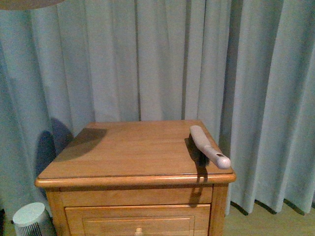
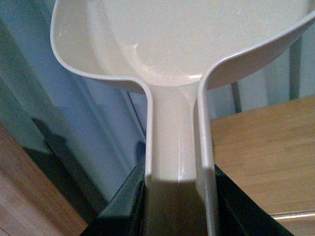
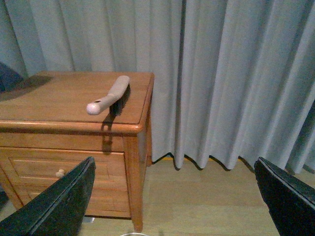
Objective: Clean up trash
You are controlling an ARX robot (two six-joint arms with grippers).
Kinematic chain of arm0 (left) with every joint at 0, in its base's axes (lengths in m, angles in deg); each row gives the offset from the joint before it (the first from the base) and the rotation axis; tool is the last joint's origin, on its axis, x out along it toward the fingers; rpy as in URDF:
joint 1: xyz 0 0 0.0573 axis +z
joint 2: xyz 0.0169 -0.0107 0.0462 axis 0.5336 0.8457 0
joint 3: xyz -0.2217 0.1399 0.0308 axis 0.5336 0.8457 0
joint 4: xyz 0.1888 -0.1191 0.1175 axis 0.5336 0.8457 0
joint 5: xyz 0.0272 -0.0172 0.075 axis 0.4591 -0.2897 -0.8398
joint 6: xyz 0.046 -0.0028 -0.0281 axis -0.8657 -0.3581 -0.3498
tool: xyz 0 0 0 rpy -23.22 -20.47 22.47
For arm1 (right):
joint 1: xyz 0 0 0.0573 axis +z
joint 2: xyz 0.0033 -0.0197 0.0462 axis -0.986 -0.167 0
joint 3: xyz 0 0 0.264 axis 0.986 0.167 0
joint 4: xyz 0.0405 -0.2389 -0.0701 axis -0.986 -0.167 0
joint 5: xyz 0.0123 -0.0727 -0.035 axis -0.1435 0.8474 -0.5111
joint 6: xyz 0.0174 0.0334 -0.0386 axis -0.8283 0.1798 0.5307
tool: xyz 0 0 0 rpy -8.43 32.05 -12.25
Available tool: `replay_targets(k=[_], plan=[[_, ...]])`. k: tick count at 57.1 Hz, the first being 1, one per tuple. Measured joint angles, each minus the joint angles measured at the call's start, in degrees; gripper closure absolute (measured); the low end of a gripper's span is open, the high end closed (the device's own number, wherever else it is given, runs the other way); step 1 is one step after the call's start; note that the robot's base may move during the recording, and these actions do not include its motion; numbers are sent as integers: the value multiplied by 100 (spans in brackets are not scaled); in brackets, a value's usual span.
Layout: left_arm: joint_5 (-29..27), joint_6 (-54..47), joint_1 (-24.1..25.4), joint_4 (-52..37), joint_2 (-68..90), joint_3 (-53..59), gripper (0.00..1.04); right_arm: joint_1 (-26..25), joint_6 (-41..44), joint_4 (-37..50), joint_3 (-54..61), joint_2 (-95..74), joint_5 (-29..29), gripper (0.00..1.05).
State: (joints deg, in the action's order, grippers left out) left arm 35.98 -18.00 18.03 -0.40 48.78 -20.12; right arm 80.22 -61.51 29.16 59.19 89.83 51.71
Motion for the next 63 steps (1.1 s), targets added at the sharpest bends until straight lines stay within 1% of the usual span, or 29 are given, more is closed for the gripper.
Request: replay_targets(k=[6, 15, 24, 32, 38, 46, 63], plan=[[52, 31, -90, 367, -684, 328, 76, 0, 0, 0, 0, 0, 0, 7], [-72, 98, -170, 776, -1620, 719, 76, 0, 0, 0, 0, 0, 0, 7], [-173, 214, -188, 1067, -2212, 1161, 76, 0, 0, 0, 0, 0, 0, 7], [-229, 306, -214, 1187, -2426, 1357, 76, 0, 0, 0, 0, 0, 0, 7], [-155, 426, -179, 1228, -2509, 1456, 76, 0, 0, 0, 0, 0, 0, 7], [-66, 544, -37, 1226, -2509, 1478, 76, 0, 0, 0, 0, 0, 0, 7], [-50, 577, -28, 1226, -2509, 1478, 76, 0, 0, 0, 0, 0, 0, 7]])
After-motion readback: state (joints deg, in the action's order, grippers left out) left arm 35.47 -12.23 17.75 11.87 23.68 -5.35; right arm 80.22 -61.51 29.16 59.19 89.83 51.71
